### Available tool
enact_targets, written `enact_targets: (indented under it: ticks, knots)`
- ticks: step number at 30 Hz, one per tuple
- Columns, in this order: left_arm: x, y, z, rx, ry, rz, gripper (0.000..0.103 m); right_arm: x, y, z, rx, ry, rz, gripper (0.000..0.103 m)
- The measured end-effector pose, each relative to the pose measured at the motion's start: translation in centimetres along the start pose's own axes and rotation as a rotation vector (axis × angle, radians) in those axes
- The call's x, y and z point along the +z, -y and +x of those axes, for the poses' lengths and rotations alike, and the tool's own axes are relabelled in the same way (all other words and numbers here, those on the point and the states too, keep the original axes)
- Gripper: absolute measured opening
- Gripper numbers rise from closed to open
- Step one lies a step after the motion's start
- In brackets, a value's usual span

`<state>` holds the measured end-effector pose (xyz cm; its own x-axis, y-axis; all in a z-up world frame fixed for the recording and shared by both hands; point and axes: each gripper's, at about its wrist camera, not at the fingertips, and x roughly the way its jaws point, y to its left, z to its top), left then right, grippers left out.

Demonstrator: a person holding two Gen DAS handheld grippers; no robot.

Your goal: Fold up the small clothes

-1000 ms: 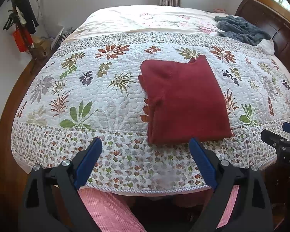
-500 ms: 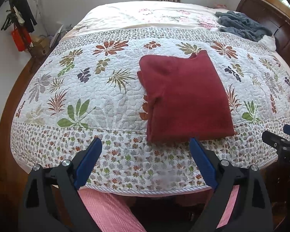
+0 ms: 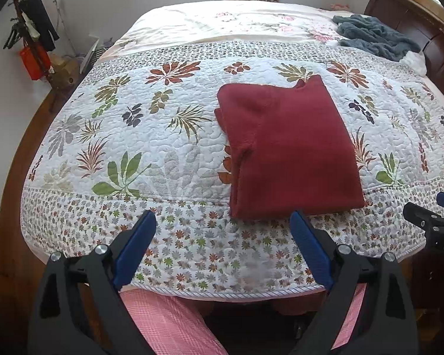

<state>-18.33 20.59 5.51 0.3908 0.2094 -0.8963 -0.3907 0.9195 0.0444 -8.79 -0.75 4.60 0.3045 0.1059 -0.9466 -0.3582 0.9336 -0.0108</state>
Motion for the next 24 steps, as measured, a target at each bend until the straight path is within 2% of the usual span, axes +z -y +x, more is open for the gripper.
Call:
enact_targets:
  ticks: [10,24]
  knots:
    - [-0.19,0.15,0.08,0.007,-0.013,0.006,0.091,-0.10,0.18,-0.01,-0.001,0.023,0.003,0.099]
    - [-0.43,0.10,0.23,0.010,-0.015,0.007,0.091,-0.19,0.40,0.53,0.006,0.003,0.018,0.099]
